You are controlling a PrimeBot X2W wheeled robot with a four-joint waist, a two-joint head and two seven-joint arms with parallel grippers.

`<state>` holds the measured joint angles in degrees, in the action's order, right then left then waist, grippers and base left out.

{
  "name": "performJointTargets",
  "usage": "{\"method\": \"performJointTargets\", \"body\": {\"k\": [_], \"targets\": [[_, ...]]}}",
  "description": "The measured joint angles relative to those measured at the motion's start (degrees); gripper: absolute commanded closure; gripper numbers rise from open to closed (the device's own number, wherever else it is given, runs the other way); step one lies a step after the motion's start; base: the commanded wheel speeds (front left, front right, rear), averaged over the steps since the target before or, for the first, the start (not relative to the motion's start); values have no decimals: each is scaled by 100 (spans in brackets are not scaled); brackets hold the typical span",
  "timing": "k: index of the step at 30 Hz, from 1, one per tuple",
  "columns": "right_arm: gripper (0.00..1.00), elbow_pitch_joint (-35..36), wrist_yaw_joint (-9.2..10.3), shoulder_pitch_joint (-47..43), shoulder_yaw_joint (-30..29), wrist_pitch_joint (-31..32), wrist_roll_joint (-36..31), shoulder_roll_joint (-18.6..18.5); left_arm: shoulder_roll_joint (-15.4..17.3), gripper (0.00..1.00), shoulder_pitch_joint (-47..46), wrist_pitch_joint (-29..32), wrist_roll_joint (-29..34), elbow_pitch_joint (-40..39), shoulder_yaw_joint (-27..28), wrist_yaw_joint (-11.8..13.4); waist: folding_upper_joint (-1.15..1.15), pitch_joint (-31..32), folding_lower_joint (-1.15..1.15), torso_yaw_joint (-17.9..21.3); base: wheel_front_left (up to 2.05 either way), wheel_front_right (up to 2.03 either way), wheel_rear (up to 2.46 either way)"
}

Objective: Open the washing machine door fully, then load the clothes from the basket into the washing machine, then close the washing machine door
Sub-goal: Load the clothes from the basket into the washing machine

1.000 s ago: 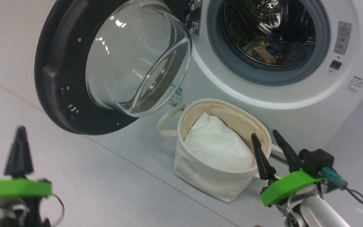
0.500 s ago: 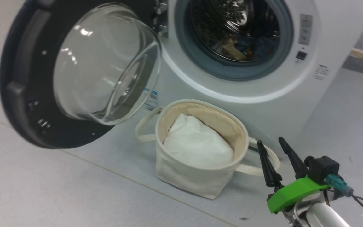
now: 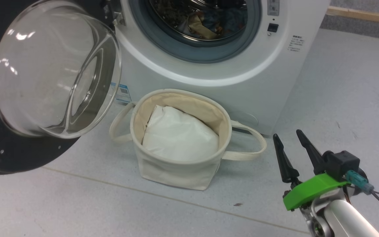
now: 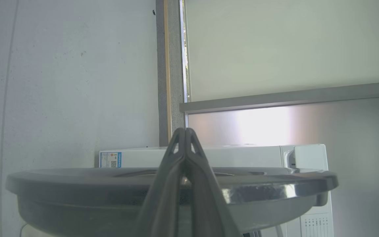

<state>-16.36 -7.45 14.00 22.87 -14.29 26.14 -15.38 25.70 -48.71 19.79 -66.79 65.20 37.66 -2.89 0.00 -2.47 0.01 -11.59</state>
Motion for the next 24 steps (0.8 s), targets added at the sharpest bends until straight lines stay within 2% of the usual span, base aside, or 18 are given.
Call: {"method": "performJointTargets", "body": {"k": [4,9,12,16,24], "targets": [[0,0,0,0,-22,-1,0,-3,114,100,-21,559,-2,226,-152,-42,0,-39,0,35,0,0,0],[0,0,0,-1,-35,-1,0,7,89,100,-99,1359,27,310,-466,-233,0,-23,-1,-77,0,0,0],[0,1,0,-1,-41,0,0,22,-119,100,-115,1866,116,261,-748,-326,0,7,-1,-168,0,0,0],[0,1,0,-13,-74,-1,0,59,-583,100,-75,2413,156,-14,-1083,-378,0,83,-1,-264,0,0,0],[0,2,0,-79,-149,-1,0,216,-1233,100,574,3238,148,-1337,-1556,-419,0,260,-1,-322,0,0,0]]}}
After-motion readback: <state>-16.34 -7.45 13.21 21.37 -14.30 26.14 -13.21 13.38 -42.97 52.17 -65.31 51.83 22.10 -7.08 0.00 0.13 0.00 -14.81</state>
